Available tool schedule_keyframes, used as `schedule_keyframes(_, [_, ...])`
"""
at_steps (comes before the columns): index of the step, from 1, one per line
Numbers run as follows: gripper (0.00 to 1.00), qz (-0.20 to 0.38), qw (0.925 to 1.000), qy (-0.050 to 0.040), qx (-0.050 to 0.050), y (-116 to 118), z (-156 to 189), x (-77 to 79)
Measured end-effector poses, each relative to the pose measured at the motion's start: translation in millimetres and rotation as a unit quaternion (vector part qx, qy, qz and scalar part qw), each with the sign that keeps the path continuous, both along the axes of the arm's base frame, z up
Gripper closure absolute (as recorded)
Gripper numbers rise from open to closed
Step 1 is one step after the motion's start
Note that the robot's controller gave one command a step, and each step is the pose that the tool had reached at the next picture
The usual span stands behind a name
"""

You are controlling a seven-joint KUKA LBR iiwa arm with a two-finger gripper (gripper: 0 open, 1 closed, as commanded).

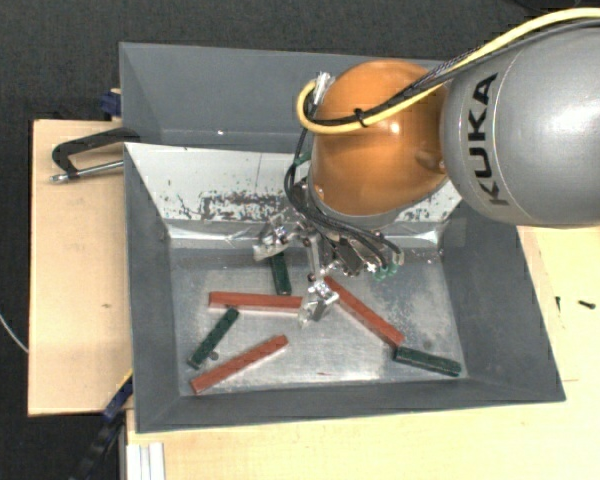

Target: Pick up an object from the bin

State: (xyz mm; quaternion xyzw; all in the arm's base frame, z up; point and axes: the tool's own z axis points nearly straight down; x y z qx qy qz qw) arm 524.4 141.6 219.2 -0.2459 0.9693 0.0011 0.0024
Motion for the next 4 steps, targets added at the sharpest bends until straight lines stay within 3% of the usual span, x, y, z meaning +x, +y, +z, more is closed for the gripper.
schedule_keyframes(1, [0.00,0.000,1.0000,0.0001,0.000,0.0,0.0,0.0])
schedule_keyframes(2, [0.00,0.023,0.9997,-0.0031,0.000,2.2,-41.2,0.6])
schedule_keyframes(3, [0.00,0.127,0.9919,0.0011,-0.001,19.0,-91.1,-9.4])
schedule_keyframes(4, [1.00,0.195,0.9807,-0.0095,0.002,18.8,-141.8,-20.8])
